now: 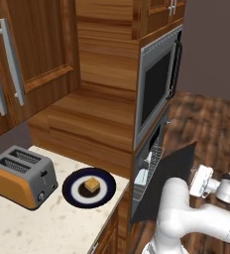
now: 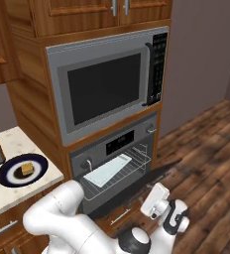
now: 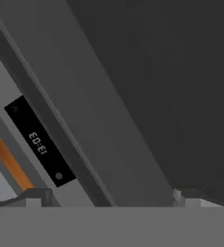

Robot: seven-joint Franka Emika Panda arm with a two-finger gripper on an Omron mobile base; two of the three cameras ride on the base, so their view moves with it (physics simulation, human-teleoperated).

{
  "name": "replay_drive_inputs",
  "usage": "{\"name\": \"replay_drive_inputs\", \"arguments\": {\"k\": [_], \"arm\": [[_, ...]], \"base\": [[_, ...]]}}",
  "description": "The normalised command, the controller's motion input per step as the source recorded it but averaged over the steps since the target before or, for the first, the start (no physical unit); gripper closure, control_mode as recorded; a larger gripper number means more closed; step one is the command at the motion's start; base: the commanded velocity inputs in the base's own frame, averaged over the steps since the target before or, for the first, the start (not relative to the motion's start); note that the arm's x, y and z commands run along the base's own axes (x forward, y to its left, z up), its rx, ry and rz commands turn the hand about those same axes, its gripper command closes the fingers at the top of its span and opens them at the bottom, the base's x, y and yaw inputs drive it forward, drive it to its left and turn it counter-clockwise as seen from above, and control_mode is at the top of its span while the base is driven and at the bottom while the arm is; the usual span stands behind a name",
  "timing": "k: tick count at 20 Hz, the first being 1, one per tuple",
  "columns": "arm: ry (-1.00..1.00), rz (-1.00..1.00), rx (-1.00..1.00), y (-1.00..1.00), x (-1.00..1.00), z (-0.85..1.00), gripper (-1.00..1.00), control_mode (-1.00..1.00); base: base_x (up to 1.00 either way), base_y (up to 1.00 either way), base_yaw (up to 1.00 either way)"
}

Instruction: Take the baked cake out of the oven and place it on the plate for cooling. Then close the oven door.

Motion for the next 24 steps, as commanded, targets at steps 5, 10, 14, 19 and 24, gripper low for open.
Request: {"name": "replay_drive_inputs", "arguments": {"k": [5, 10, 14, 19, 24], "arm": [[-0.13, 0.16, 0.22, 0.20, 0.63, 0.00, -1.00, -1.00], [-0.14, 0.17, 0.15, 0.29, 0.67, 0.00, -1.00, -1.00], [-0.15, 0.18, 0.10, 0.36, 0.69, 0.00, -1.00, -1.00], [-0.15, 0.20, 0.05, 0.38, 0.66, 0.00, -1.00, -1.00], [-0.15, 0.19, 0.05, 0.29, 0.59, 0.00, -1.00, -1.00]], "base": [[0.00, 0.00, 0.00], [0.00, 0.00, 0.00], [0.00, 0.00, 0.00], [0.00, 0.00, 0.00], [0.00, 0.00, 0.00]]}}
